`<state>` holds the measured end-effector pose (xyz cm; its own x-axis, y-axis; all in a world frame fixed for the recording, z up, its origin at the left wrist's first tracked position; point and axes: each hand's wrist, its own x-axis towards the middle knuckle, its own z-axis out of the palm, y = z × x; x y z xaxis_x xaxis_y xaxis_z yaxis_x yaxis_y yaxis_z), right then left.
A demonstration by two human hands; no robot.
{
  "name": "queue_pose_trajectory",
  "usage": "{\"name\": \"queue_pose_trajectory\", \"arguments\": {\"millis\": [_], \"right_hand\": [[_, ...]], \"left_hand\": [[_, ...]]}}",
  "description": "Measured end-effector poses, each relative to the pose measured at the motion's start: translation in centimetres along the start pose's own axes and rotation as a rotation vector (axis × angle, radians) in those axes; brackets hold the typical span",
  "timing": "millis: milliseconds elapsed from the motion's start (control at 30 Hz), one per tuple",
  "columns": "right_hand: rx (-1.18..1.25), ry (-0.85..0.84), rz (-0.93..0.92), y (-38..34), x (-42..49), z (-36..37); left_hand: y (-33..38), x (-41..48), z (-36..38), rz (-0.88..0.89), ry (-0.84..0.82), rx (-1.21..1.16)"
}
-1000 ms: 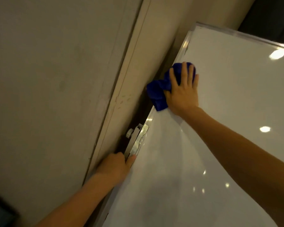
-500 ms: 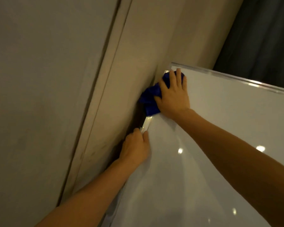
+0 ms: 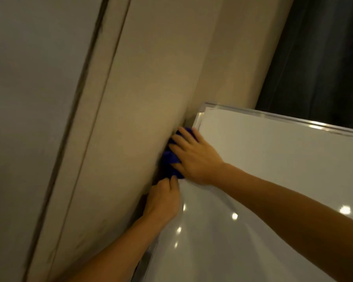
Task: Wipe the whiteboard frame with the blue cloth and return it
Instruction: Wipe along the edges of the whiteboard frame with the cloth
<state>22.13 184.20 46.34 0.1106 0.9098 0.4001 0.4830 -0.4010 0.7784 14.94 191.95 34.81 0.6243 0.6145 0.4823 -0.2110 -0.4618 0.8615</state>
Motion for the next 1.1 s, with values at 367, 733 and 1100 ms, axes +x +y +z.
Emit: {"name": "queue_pose_trajectory", "arguments": {"millis": [367,733,1100], "right_hand": [[0.057,0.073,0.144,3.0,0.8,0.8],[-0.051,0.171,0.360,5.7,2.1,-2.5],[0.277,0.075,0.370,12.1,4.8,-7.9]], "left_hand": [[-1.2,-0.4,1.6,0.119,0.112,-0.015],[1.6,0.3,0.6,0.073,0.210,0.068],[14.4,11.4,-0.7,0.150,0.133,0.009]]}}
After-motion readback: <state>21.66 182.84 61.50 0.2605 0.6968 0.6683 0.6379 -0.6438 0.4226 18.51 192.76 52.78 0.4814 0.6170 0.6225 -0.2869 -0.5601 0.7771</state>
